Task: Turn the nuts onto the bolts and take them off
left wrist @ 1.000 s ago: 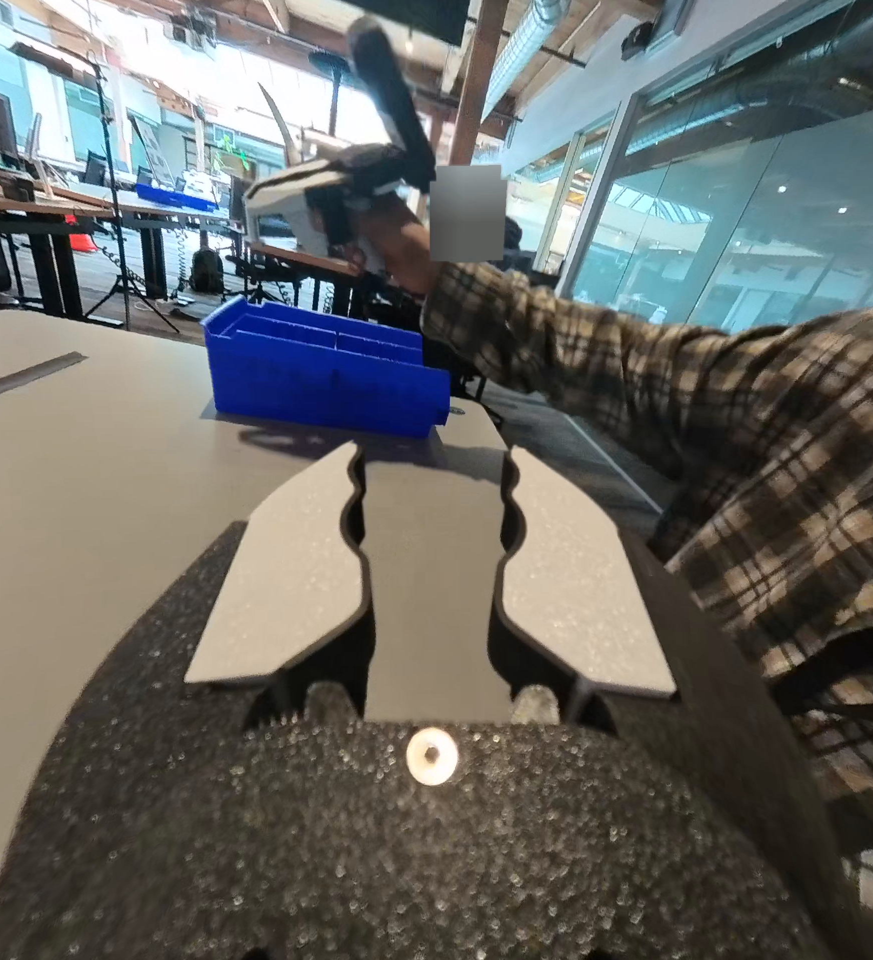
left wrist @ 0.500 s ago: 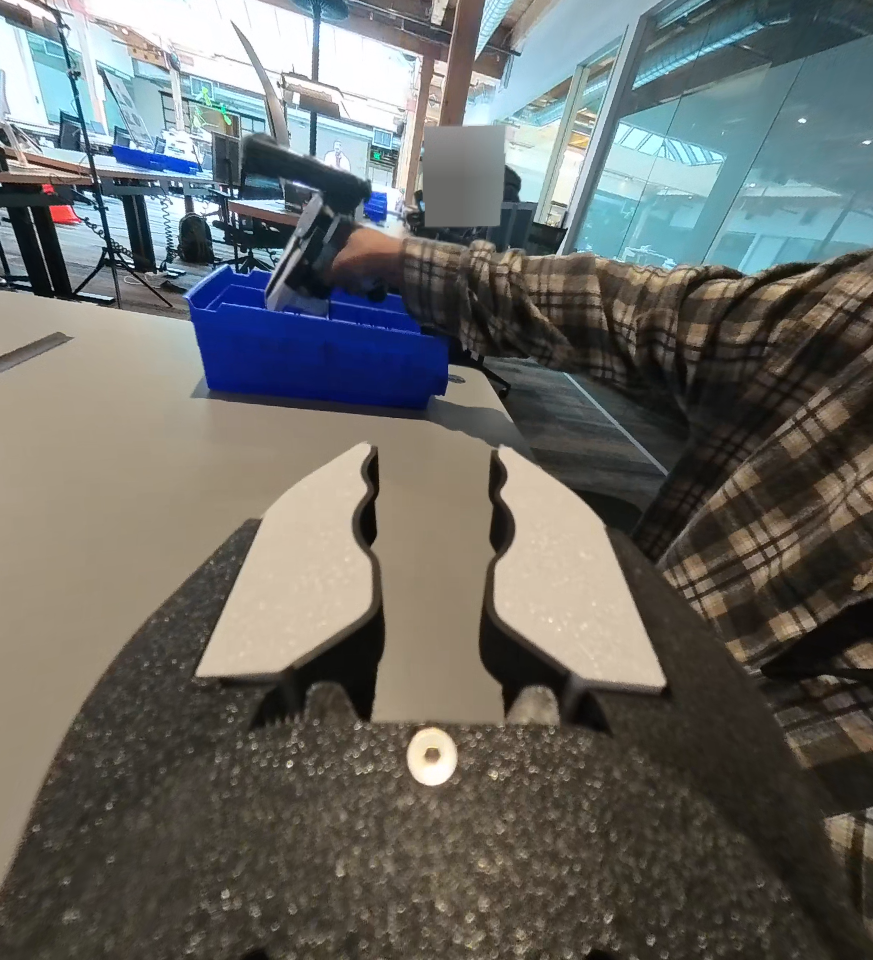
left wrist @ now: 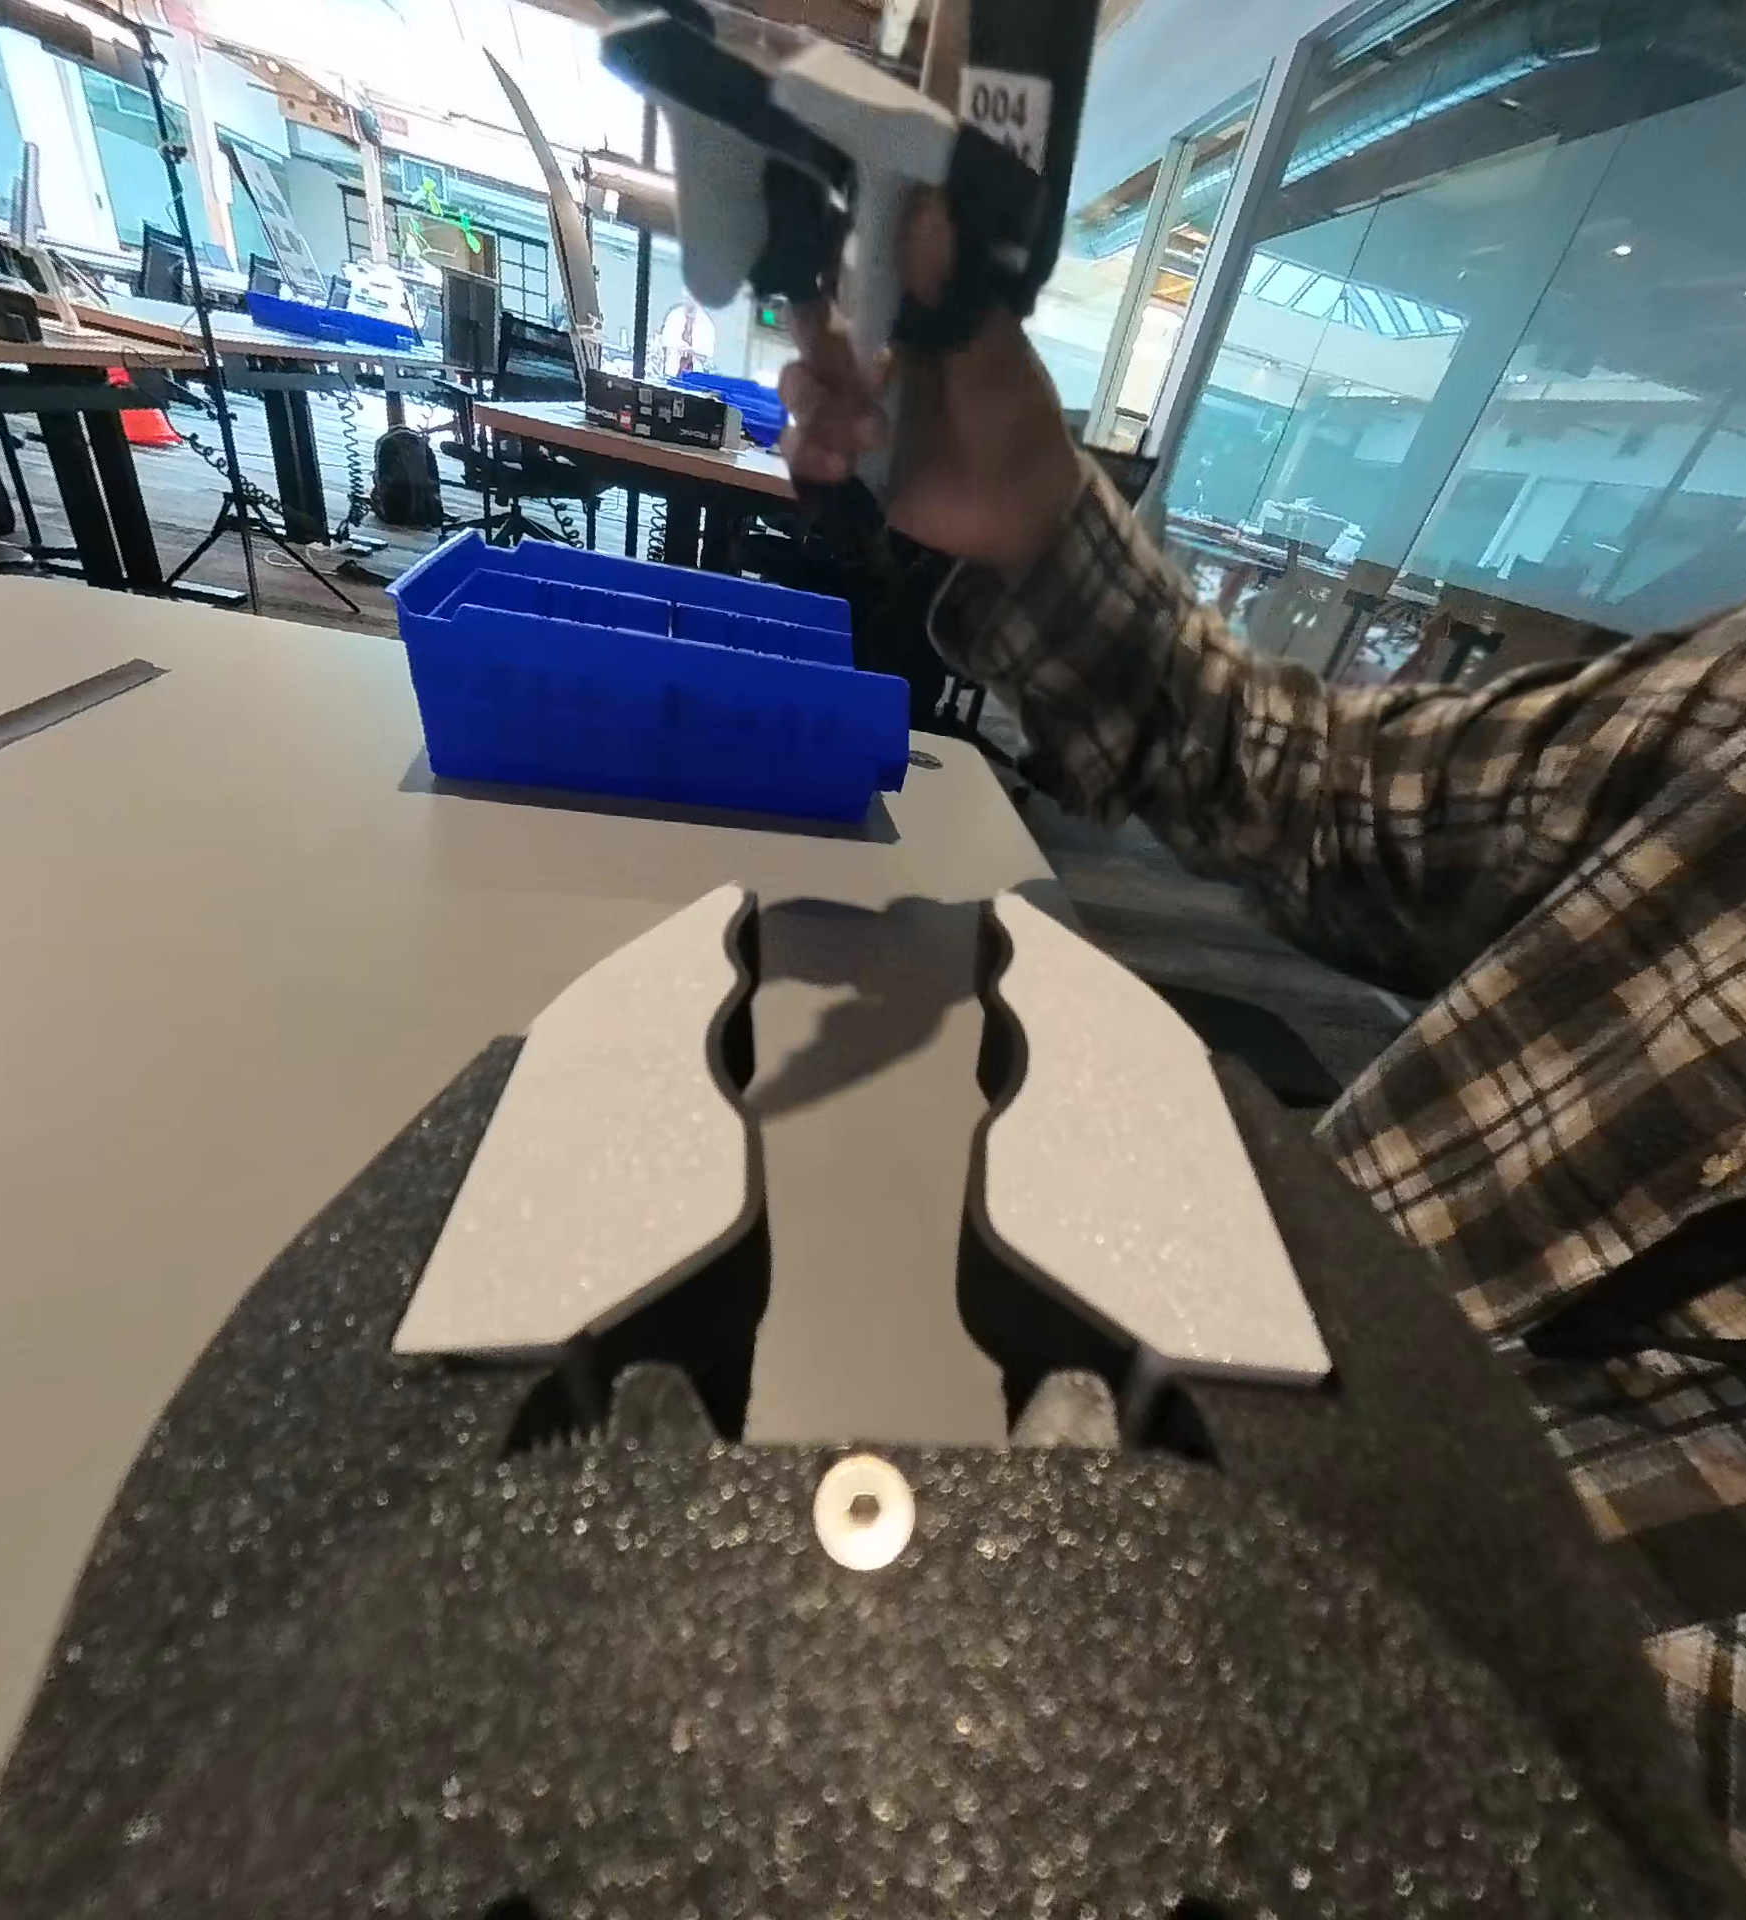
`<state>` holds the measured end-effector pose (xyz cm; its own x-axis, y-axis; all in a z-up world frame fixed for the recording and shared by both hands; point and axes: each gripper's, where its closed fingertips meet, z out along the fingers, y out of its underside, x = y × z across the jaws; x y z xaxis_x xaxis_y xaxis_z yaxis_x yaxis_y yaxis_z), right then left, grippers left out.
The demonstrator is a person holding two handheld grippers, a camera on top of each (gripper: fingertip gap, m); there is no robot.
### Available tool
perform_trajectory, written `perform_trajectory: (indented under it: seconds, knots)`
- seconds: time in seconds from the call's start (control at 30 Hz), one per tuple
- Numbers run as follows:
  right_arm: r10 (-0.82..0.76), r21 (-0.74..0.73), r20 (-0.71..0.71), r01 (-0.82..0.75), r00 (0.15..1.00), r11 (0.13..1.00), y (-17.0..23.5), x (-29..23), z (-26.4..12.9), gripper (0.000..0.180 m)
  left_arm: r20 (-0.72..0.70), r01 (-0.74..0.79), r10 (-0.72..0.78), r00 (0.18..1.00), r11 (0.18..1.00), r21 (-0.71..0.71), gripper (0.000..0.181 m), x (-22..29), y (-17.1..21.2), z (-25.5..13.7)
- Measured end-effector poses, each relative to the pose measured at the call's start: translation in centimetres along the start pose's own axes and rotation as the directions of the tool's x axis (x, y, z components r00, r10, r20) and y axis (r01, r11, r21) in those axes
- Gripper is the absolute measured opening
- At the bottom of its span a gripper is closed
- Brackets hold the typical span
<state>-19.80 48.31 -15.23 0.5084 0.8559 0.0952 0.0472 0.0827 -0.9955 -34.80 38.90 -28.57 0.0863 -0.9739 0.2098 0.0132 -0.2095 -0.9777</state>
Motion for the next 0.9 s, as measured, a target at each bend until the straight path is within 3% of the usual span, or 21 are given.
perform_trajectory:
  seconds: [0.2,0.43,0.53,0.73,0.9]
  knots:
    - [0.005,0.042,0.114,-0.010,0.994,0.999,5.8,-5.4,3.0,0.059,0.000,0.004,-0.004,1.000,1.000,-0.004,0.039,-0.1,0.2,0.1]
    - [0.000,-0.063,0.042,0.002,0.999,0.998,14.9,-4.3,5.4,0.059,0.003,0.013,-0.013,1.000,1.000,-0.019,0.039,-0.4,0.8,0.2]
    - [0.078,-0.109,0.044,-0.072,0.996,0.991,17.3,-4.1,5.4,0.057,0.003,0.021,-0.021,1.000,0.999,-0.031,0.039,-0.6,1.2,0.3]
    - [0.092,-0.168,0.035,-0.085,0.995,0.982,18.6,-3.7,5.2,0.057,0.043,-0.017,0.019,0.999,0.998,-0.057,0.039,-1.0,0.9,0.0]
    - [0.075,-0.144,0.061,-0.066,0.995,0.987,17.7,-4.6,5.2,0.056,0.200,-0.115,0.123,0.972,0.992,-0.051,0.039,-0.6,-3.6,-4.3]
